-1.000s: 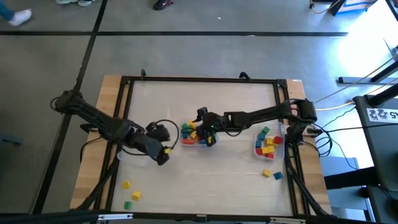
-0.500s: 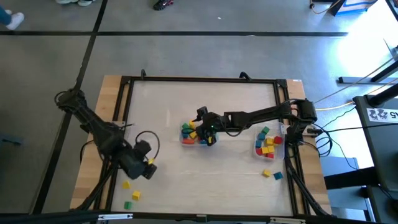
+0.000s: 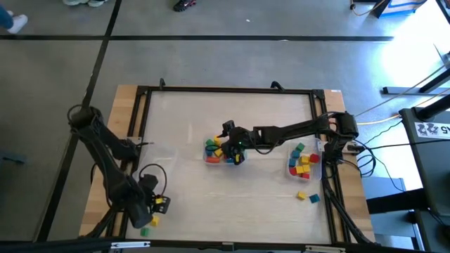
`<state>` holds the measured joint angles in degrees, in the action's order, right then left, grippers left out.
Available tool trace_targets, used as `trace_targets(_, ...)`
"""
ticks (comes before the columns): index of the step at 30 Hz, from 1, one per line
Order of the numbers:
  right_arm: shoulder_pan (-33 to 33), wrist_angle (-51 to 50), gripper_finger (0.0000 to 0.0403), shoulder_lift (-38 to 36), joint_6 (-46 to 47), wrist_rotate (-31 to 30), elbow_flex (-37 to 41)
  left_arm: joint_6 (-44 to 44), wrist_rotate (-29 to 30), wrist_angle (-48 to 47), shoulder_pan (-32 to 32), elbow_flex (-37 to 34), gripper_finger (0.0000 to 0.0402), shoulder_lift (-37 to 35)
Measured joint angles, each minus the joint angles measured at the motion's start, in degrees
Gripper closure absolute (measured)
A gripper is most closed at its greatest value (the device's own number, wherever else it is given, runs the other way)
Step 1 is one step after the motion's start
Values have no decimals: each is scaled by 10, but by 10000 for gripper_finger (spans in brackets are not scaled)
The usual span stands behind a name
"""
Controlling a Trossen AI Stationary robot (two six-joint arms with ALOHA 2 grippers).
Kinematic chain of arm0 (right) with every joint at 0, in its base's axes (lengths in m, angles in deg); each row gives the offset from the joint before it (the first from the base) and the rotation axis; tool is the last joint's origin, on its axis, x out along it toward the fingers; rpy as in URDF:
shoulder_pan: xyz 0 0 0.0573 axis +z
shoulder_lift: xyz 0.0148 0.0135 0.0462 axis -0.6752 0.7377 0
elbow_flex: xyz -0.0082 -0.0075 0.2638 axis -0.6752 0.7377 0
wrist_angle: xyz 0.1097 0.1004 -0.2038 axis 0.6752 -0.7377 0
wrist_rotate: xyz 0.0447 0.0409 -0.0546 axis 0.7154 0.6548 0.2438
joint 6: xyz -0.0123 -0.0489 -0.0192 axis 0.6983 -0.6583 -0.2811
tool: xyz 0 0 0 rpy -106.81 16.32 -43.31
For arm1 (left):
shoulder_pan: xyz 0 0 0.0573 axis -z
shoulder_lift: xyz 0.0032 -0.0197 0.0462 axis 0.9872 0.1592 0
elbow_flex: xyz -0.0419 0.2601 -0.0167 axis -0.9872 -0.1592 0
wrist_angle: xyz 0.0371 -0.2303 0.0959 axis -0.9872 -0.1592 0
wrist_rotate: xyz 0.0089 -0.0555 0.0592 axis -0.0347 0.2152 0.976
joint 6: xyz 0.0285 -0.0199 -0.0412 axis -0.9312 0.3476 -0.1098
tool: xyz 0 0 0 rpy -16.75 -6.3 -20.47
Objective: Sort blocks by size
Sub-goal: Put the yellow triangular block into the left transparent bin
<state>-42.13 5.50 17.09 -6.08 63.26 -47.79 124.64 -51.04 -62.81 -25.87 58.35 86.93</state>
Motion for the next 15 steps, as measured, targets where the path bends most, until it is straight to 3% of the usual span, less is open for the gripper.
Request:
trace_targets(5, 0, 2, 116, 0, 0, 0, 0, 28, -31, -26, 9, 0, 192, 27)
trace_targets(15, 0, 32, 116, 0, -2, 0, 0, -3, -32, -42, 41, 0, 192, 82)
